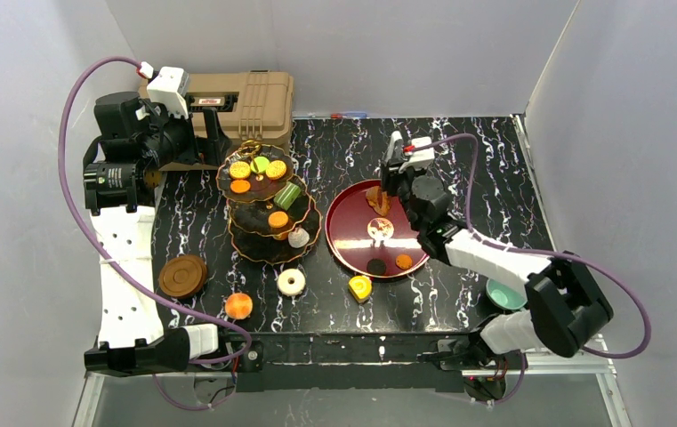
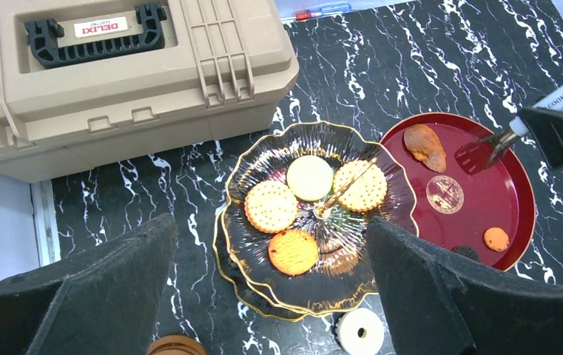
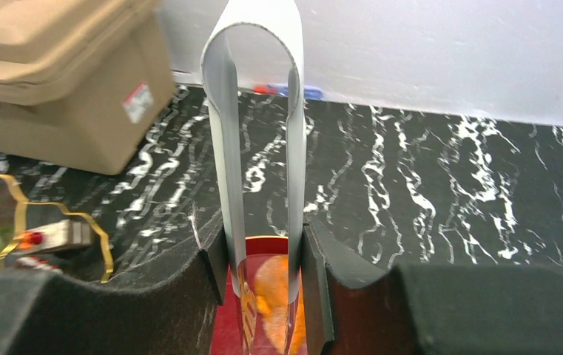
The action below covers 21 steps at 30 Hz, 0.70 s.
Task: Serve the afternoon tea
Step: Pick up the desert from the tray.
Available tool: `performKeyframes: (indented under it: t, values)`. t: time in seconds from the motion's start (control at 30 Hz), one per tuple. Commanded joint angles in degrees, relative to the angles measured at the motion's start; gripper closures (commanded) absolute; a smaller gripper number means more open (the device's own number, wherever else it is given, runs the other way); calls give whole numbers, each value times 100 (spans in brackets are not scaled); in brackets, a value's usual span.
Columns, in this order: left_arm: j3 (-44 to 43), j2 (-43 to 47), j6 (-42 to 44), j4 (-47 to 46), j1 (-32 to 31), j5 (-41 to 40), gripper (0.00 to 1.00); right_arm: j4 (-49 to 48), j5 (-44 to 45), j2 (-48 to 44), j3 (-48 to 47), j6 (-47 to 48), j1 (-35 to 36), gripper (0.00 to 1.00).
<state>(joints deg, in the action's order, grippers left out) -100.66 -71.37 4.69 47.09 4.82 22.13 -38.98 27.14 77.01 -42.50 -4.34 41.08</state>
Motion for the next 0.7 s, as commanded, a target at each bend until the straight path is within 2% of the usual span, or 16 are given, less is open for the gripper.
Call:
performKeyframes:
  t: [0.0, 0.17, 0.67]
  values:
    - [-96, 76, -38, 1, 38, 159, 2, -382, -505, 384, -166, -230, -509, 59]
    - [-98, 50, -41, -12, 45, 178, 2, -459, -832, 862, -477, -257, -784, 58]
    - [-115, 51, 45, -32, 42, 184, 2, -881, -1202, 1482, -576, -442, -1075, 32]
